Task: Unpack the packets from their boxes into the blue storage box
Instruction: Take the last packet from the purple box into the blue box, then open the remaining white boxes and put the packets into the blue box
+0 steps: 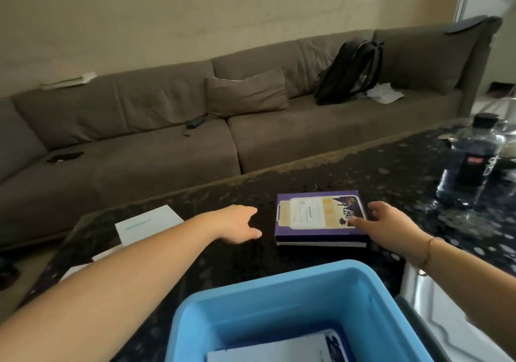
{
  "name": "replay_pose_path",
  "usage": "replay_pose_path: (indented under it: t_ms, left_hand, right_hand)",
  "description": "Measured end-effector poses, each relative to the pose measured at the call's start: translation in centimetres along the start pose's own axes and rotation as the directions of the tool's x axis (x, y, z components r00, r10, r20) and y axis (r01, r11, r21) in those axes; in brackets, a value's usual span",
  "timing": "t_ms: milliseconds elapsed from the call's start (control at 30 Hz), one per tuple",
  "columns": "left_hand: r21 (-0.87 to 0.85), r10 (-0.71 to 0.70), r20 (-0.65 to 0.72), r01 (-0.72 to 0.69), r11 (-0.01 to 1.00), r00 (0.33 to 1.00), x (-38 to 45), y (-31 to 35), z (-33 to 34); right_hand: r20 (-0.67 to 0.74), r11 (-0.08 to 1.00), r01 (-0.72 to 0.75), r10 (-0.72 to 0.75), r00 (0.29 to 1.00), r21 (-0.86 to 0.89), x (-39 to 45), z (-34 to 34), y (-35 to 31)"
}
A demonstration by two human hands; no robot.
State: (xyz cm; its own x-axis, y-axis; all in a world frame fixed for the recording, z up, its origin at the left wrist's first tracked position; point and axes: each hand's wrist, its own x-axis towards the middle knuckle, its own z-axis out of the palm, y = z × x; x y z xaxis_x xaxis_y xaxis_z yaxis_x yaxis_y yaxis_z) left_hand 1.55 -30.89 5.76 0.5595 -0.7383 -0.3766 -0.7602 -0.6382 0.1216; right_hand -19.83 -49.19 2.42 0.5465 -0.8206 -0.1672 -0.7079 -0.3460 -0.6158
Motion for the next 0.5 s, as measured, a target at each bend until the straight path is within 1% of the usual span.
replay_pose_path:
  t_ms: [67, 133, 167, 200, 267, 300, 333, 367, 433, 500]
  left_hand:
    - [0.133, 0.000, -0.180, 0.024, 0.991, 0.984, -2.4, -2.7, 0.1]
    - [0.212, -0.041, -0.320, 0.114, 0.971, 0.946, -4.7, -6.1, 0.7]
    - [0.212, -0.101, -0.343, 0.182, 0.960, 0.934, -5.7, -7.7, 1.2]
    - [0.196, -0.179, -0.338, 0.255, 0.947, 0.924, -6.6, -9.3, 1.8]
    - [0.148, -0.315, -0.277, 0.364, 0.920, 0.908, -8.1, -12.2, 3.2]
    - [0.118, -0.351, -0.246, 0.387, 0.914, 0.904, -8.7, -13.3, 3.9]
    - [0.088, -0.360, -0.230, 0.387, 0.918, 0.904, -9.2, -14.3, 4.6]
    - [0.074, -0.343, -0.243, 0.370, 0.926, 0.907, -9.6, -14.9, 5.2]
    - [0.102, -0.277, -0.336, 0.327, 0.940, 0.900, -10.2, -15.4, 5.8]
    - [0.123, -0.228, -0.413, 0.303, 0.945, 0.881, -10.5, -15.4, 6.2]
  right_hand:
    - [-0.033, 0.992, 0.091, -0.094, 0.995, -0.086, -1.4, -1.0, -2.0]
    - [-0.013, 0.979, 0.180, -0.182, 0.983, -0.096, -3.2, -1.9, -4.7]
    - [0.012, 0.972, 0.218, -0.218, 0.976, -0.085, -4.1, -2.1, -6.2]
    - [0.042, 0.962, 0.260, -0.257, 0.965, -0.083, -5.0, -2.2, -7.7]
    - [0.119, 0.926, 0.357, -0.344, 0.932, -0.120, -6.5, -1.8, -10.7]
    - [0.163, 0.901, 0.410, -0.388, 0.907, -0.142, -7.2, -1.4, -12.1]
    - [0.210, 0.874, 0.460, -0.425, 0.880, -0.160, -7.9, -0.9, -13.5]
    - [0.255, 0.846, 0.503, -0.455, 0.853, -0.176, -8.6, -0.3, -14.8]
    - [0.342, 0.797, 0.567, -0.484, 0.805, -0.206, -9.6, 1.1, -17.2]
    - [0.426, 0.769, 0.596, -0.471, 0.772, -0.232, -10.4, 2.8, -19.2]
